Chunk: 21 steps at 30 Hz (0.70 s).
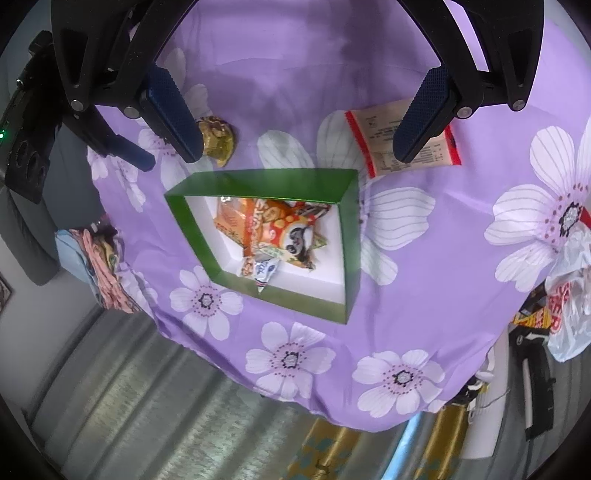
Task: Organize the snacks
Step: 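Move the right gripper to the white-and-blue bread bag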
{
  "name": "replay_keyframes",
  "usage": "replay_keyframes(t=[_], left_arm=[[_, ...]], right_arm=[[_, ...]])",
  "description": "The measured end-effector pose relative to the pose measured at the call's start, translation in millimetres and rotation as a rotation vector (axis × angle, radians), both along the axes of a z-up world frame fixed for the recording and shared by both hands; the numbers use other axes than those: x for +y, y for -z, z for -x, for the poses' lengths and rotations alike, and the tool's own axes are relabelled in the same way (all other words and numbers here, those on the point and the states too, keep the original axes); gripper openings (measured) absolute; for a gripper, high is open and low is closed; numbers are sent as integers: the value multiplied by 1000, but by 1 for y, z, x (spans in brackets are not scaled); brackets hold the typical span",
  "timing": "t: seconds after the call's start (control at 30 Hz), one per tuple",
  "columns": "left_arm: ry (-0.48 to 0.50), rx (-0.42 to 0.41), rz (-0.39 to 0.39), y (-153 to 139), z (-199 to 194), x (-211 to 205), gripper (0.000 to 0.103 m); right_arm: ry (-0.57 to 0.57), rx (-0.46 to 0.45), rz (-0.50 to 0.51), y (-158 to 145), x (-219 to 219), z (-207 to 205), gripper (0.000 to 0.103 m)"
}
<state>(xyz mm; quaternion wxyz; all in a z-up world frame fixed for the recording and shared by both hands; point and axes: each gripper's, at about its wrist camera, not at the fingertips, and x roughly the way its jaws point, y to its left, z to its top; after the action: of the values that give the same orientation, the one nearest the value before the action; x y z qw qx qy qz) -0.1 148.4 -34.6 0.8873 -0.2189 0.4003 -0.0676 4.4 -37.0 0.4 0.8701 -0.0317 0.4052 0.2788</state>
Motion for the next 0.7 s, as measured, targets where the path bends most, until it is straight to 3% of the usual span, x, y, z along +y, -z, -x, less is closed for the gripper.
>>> replay_keyframes(t=[0.5,0.7], left_arm=[[-104,74,32,37,1,48,102],[-126,118,104,59,2,67,102]], right_arm=[[-51,84,45,33,33,-11,100],[-89,161,7,56,45,-18,100]])
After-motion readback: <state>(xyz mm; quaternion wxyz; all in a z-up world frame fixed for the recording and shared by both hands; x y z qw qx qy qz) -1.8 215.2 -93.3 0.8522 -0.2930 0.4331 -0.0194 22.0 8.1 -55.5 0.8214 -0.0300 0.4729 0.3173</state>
